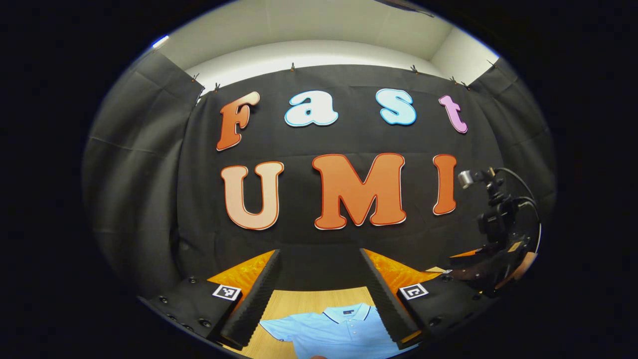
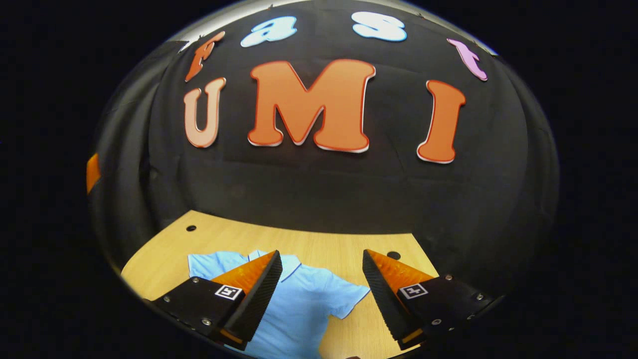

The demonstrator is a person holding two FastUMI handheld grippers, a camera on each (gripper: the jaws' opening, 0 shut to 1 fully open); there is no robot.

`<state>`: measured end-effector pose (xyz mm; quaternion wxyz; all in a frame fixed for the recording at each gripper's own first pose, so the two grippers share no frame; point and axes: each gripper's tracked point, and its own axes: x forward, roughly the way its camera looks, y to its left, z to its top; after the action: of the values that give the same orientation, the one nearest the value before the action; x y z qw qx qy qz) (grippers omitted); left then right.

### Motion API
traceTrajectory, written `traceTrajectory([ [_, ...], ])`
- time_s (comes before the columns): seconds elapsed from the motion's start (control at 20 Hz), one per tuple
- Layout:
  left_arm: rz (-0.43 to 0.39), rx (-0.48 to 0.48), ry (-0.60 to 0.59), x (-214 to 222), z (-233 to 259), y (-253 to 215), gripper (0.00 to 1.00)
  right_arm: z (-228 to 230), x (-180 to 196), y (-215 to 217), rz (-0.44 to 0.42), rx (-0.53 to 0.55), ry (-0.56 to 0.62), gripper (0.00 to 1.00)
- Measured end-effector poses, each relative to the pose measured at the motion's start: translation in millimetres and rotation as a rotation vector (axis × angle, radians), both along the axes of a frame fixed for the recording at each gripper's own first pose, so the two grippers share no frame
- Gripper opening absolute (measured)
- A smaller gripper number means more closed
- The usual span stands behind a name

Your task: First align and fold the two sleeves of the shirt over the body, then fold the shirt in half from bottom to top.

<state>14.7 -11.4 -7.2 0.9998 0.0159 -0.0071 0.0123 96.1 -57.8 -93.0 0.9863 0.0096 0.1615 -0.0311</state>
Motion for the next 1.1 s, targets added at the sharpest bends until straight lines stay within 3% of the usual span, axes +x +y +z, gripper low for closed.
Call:
traceTrajectory([
  [0.4,0.096,0.062,0.05,3,-13,12,1.0,-96,32,-33,-0.039,0.054,0.299,0.99],
  [0.6,0.125,0.101,0.048,-1,-14,6,1.0,-138,43,-54,-0.067,0.031,0.416,0.99],
  [1.1,0.197,0.18,0.107,-18,-24,2,1.0,-238,56,-69,-0.068,0.071,0.688,0.91],
])
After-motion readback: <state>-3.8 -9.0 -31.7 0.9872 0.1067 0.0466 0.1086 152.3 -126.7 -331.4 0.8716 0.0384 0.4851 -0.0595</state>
